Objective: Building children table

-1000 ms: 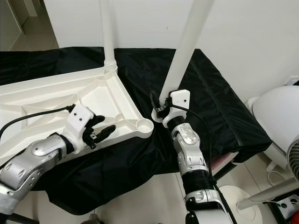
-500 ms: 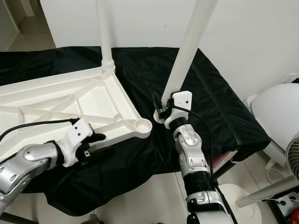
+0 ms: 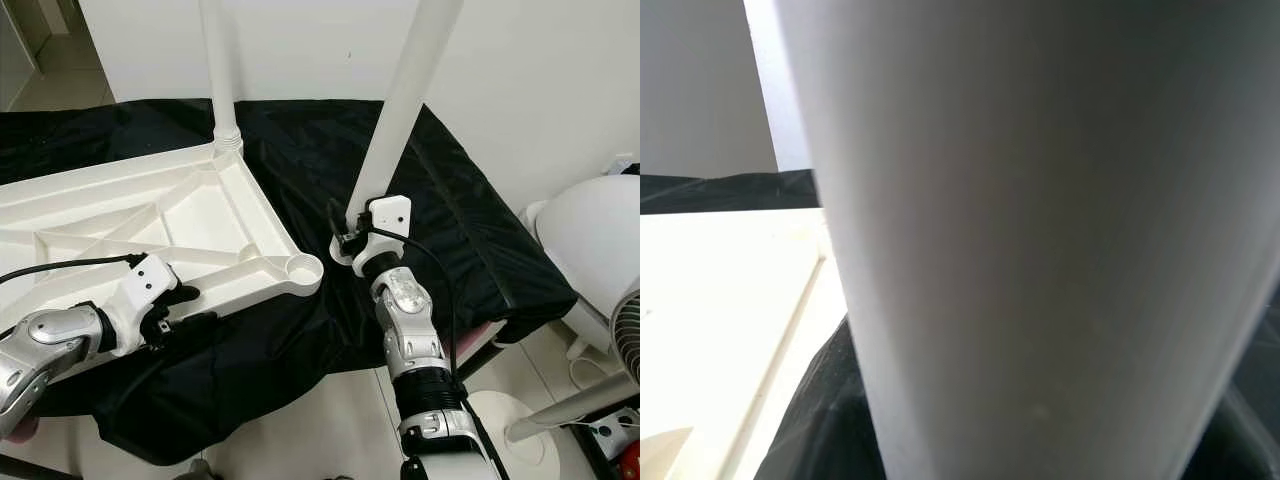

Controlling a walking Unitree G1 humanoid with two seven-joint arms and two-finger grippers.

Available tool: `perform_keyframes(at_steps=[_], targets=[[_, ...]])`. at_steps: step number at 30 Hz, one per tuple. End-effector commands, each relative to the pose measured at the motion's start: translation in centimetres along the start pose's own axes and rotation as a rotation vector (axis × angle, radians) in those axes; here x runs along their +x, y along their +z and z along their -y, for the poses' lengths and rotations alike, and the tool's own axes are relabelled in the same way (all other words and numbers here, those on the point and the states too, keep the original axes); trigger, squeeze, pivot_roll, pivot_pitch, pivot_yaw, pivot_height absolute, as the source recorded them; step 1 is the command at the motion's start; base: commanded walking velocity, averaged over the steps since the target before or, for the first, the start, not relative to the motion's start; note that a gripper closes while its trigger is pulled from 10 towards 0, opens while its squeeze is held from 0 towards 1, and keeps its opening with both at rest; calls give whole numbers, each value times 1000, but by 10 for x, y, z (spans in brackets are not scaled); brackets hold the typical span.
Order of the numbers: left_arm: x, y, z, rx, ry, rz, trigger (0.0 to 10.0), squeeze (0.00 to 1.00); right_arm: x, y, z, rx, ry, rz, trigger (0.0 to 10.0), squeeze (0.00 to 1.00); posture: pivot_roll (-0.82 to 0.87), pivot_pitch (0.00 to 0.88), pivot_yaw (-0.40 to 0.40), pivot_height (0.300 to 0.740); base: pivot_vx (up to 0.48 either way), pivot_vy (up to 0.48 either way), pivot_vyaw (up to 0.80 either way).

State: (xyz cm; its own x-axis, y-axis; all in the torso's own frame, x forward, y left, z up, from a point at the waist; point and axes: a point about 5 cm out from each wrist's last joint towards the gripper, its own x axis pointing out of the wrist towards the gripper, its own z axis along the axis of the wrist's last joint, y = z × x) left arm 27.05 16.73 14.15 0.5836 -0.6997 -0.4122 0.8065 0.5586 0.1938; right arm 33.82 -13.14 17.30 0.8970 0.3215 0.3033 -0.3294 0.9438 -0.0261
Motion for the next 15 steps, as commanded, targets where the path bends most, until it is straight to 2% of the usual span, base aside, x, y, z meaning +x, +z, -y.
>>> perform_keyframes(at_steps=[1,2,3,4,5,6,15], targets=[[-2,-2,1,10,-76,-15,6000,0,-1,3,0,-13,4,14,10000,0,177,68,-19,740,0,0,0],[-3,-5,3,16,-88,-28,2118,0,-1,3,-1,-15,5,14,10000,0,176,68,-19,740,0,0,0],[-3,-5,3,16,-88,-28,2118,0,-1,3,-1,-15,5,14,10000,0,176,68,-19,740,0,0,0],[-3,-5,4,18,-94,-31,902,0,-1,3,-1,-16,5,14,10000,0,174,63,-18,740,0,0,0],[-3,-5,5,20,-98,-32,902,0,-1,3,-1,-16,5,15,10000,0,172,65,-17,740,0,0,0],[-3,-5,7,15,-105,-27,0,0,-2,2,-1,-16,5,13,10000,0,172,67,-20,740,0,0,0],[2,-4,11,31,-147,-24,0,0,-2,1,-3,-20,11,6,10000,0,169,48,-16,740,0,0,0]])
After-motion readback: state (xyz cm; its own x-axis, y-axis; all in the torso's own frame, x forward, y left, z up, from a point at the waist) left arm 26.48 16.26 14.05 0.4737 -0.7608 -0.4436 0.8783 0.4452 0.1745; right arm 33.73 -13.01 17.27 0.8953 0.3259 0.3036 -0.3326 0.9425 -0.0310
